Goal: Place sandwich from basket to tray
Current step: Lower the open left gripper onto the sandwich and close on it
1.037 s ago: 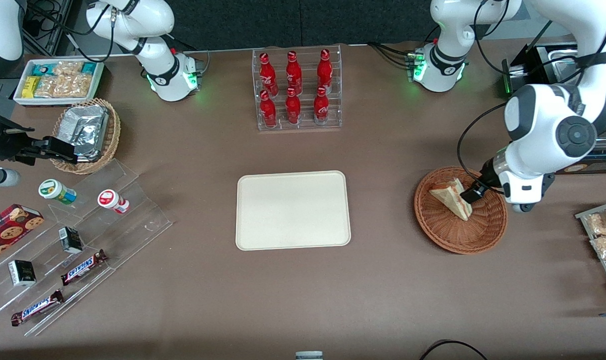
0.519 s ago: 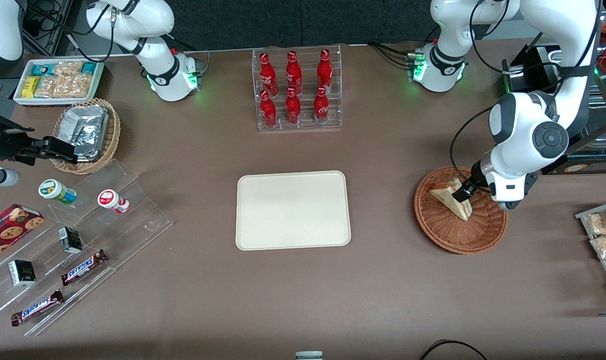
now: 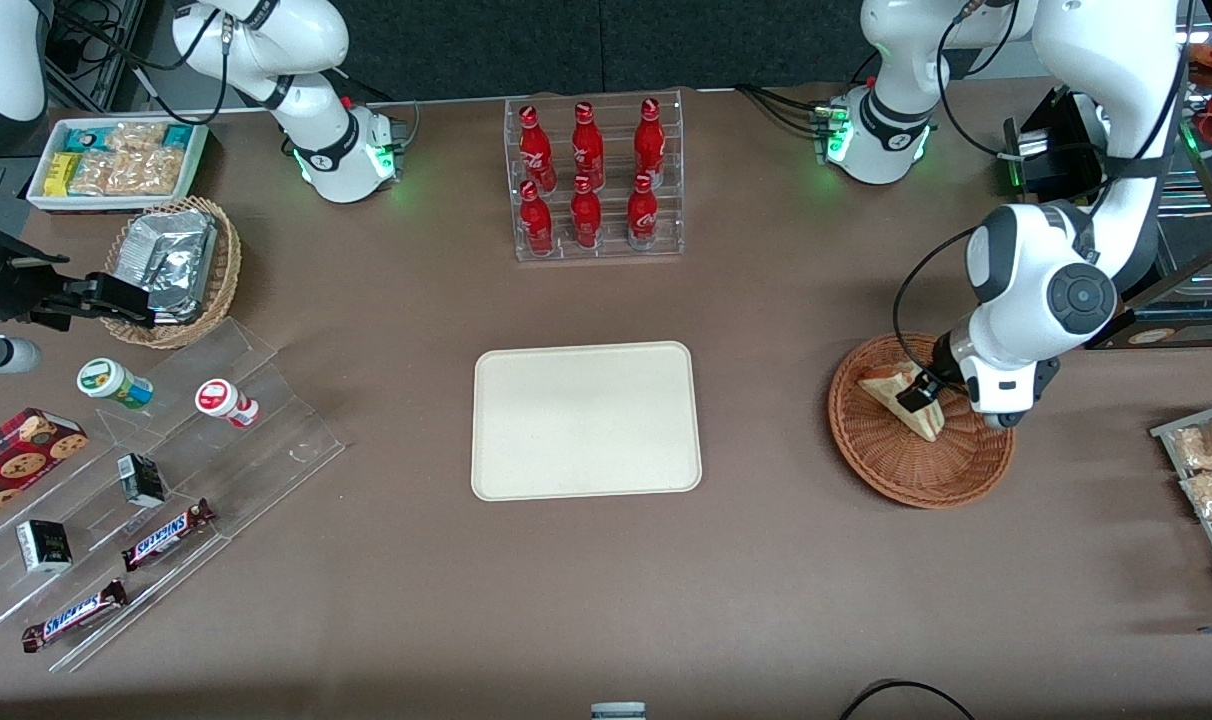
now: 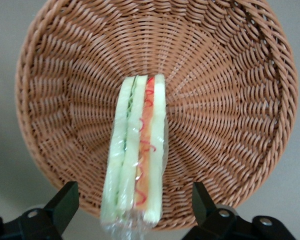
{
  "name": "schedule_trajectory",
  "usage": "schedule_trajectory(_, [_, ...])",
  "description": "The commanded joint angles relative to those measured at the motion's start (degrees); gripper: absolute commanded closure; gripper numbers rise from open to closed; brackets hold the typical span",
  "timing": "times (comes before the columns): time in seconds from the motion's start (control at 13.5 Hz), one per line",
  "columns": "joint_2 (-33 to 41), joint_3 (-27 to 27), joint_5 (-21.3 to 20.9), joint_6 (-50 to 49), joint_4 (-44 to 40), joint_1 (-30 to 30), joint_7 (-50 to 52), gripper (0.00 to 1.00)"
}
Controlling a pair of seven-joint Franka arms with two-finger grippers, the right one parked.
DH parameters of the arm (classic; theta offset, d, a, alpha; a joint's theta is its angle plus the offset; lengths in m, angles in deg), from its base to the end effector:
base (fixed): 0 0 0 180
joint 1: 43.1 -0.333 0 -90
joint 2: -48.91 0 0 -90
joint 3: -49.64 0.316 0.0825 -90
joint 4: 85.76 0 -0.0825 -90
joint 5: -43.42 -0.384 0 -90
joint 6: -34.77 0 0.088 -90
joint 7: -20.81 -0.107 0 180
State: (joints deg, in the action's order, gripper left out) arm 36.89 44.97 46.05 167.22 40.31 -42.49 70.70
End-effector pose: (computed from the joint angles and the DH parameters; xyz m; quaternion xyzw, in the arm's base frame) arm 0.5391 -0.0507 0.2795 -0.9173 -0.3944 0.0548 0.0008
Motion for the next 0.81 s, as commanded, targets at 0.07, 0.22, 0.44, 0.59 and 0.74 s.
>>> schedule_trajectory(0.07, [-2.6,0.4,0.4,3.6,0.3,0.8,1.3,0.0])
schedule_trajectory(0.22, [-4.1,0.4,0.4,4.3,0.3,1.0,1.3,0.0])
schedule_trajectory(0.44, [-5.3,0.4,0.3,4.2,0.4,1.1,1.3,0.01])
schedule_trajectory(0.59, [-5.4,0.4,0.4,4.3,0.3,1.1,1.3,0.44])
schedule_trajectory(0.74, [-5.4,0.4,0.4,4.1,0.3,1.1,1.3,0.83])
